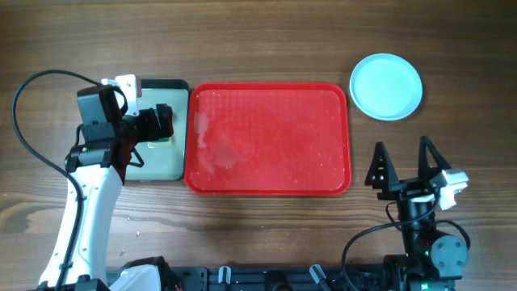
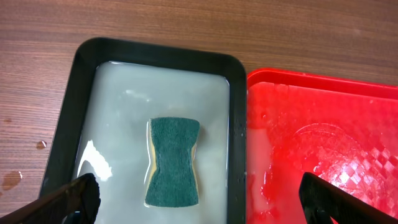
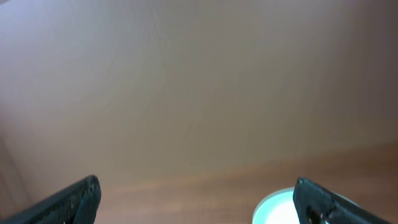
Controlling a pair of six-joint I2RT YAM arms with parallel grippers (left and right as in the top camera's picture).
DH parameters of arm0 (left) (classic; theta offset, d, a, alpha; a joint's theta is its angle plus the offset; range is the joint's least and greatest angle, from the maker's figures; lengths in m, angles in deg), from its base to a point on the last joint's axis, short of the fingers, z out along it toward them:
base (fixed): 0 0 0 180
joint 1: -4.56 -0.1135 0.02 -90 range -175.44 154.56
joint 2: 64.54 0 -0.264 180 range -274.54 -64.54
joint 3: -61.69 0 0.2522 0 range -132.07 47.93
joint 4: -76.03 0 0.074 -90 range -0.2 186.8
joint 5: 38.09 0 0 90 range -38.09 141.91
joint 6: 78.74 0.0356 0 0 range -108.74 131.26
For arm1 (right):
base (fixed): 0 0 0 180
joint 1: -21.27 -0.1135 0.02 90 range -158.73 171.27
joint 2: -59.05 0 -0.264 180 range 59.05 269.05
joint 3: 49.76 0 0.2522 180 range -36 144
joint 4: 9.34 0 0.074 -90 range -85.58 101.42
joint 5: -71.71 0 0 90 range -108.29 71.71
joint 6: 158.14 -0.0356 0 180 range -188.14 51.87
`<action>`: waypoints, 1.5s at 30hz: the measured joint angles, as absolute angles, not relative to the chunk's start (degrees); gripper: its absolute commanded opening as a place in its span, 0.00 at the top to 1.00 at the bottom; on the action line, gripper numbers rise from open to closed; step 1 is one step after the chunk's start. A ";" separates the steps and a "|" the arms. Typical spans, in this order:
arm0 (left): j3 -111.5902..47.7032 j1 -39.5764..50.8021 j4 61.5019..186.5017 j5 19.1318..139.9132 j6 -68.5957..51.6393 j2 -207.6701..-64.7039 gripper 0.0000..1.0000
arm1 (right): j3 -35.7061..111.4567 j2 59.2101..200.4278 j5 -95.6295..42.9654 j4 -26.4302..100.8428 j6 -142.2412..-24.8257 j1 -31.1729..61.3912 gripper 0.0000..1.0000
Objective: Clean dirty plates on tray and stack at the side
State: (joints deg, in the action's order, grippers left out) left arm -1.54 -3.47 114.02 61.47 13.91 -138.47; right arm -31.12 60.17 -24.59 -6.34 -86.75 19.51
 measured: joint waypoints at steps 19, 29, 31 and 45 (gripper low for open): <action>-1.54 -3.47 114.02 61.47 13.91 -138.47 0.00 | -35.64 59.71 -21.93 4.43 -64.06 17.81 0.00; -1.54 -3.47 114.02 61.47 13.91 -138.47 0.00 | -35.64 59.71 -22.12 4.45 -63.73 21.28 0.00; -1.54 -3.47 114.02 61.47 13.91 -138.47 0.00 | -35.64 59.71 -22.12 4.43 -63.71 21.28 0.00; -1.54 -3.47 114.02 61.47 13.91 -138.47 0.00 | -35.64 59.71 -22.12 4.45 -63.71 21.28 0.00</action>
State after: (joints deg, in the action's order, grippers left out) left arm -1.54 -3.47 114.02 61.47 13.91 -138.47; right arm -35.64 59.71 -22.12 4.45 -63.71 21.28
